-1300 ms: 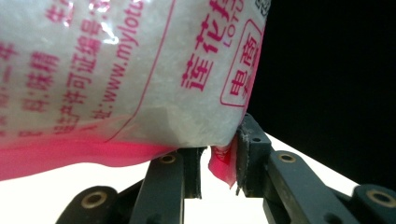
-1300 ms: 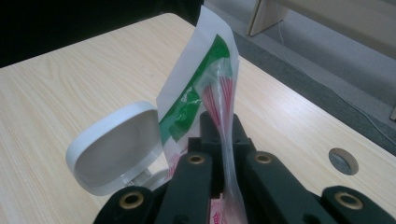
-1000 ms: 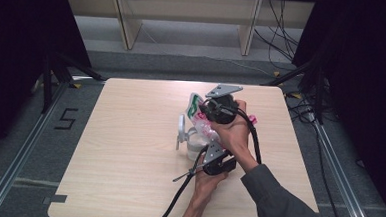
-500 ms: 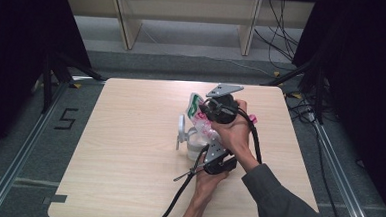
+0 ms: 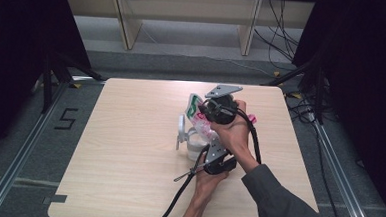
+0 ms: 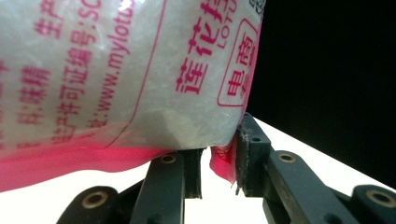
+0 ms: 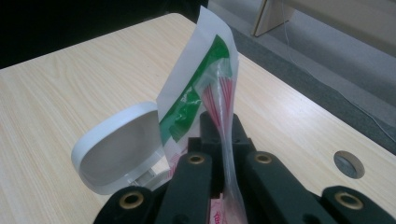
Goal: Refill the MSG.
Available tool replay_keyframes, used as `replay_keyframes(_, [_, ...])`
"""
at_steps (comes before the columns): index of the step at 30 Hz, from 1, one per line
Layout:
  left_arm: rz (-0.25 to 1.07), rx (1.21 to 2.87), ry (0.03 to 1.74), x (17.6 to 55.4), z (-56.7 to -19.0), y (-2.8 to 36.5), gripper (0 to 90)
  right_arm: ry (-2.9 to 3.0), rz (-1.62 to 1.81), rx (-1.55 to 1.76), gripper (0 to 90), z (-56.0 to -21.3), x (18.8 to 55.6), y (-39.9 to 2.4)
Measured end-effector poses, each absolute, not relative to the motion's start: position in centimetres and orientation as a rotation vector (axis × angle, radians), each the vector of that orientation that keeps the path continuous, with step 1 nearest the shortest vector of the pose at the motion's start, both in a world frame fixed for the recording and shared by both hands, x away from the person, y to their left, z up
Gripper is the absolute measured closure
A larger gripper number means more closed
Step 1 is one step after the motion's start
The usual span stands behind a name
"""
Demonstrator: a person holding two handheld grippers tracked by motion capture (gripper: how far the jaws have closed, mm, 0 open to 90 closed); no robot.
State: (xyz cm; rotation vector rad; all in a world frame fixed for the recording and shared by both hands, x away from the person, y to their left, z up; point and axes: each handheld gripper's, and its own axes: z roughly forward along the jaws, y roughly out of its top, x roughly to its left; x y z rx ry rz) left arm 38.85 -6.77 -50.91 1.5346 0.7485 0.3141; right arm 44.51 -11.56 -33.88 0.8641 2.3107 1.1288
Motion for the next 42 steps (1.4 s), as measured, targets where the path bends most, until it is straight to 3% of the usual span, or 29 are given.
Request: replay_keyframes(42, [0.305, 1.525, 0.734, 38.74, -50.64, -6.74, 74.1, 2.335, 1.082, 0.818, 90.0, -34.02, 44.68, -10.63])
